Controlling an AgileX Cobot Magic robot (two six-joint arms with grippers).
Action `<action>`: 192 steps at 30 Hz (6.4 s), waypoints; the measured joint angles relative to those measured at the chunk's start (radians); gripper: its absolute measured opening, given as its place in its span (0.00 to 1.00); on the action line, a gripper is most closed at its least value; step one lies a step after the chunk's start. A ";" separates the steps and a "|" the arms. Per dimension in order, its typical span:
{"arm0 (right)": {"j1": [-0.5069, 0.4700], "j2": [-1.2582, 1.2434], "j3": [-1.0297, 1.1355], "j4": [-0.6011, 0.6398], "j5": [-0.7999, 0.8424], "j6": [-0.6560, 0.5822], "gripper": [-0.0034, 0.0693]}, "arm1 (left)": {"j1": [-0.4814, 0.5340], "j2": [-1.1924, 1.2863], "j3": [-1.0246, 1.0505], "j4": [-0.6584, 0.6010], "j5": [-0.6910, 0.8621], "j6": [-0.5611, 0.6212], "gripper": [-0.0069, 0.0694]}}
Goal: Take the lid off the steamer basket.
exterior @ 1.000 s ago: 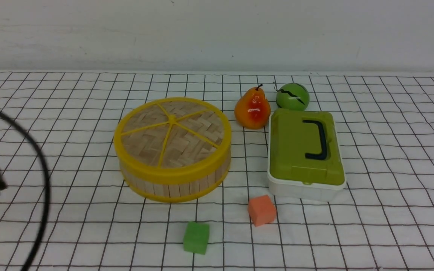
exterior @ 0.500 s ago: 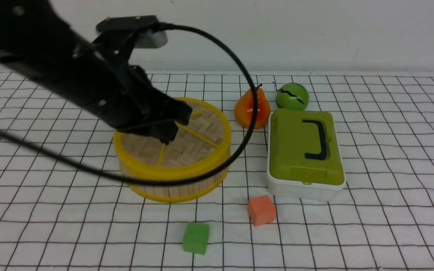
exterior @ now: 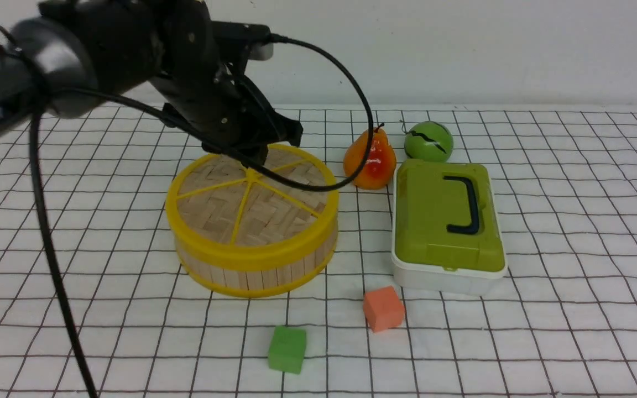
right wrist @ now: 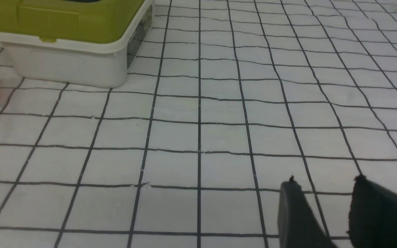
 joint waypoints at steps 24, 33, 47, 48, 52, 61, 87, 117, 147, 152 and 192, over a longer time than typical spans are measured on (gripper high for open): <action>0.000 0.000 0.000 0.000 0.000 0.000 0.38 | 0.001 0.108 -0.049 0.124 -0.036 -0.210 0.23; 0.000 0.000 0.000 0.000 0.000 0.000 0.38 | 0.000 -0.175 -0.088 0.264 0.016 -0.232 0.23; 0.000 0.000 0.000 0.000 0.000 0.000 0.38 | 0.410 -0.337 0.448 0.412 -0.222 -0.511 0.23; 0.000 0.000 0.000 0.000 0.000 0.000 0.38 | 0.428 -0.300 0.453 0.405 -0.242 -0.511 0.23; 0.000 0.000 0.000 0.000 0.000 0.000 0.38 | 0.448 -0.175 0.456 0.402 -0.321 -0.513 0.23; 0.000 0.000 0.000 0.000 0.000 0.000 0.38 | 0.448 -0.034 0.459 0.396 -0.385 -0.553 0.26; 0.000 0.000 0.000 0.000 0.000 0.000 0.38 | 0.448 -1.163 0.828 -0.393 -0.254 0.283 0.07; 0.000 0.000 0.000 0.000 0.000 0.000 0.38 | 0.239 -1.853 1.712 -0.747 -0.787 0.715 0.07; 0.000 0.000 0.000 0.000 0.000 0.000 0.38 | 0.258 -1.955 1.778 -0.025 -0.440 -0.039 0.07; 0.000 0.000 0.000 0.000 0.000 0.000 0.38 | 0.258 -1.955 1.778 -0.025 -0.436 -0.038 0.07; 0.000 0.000 0.000 0.000 0.000 0.000 0.38 | 0.258 -1.955 1.778 -0.025 -0.436 -0.038 0.09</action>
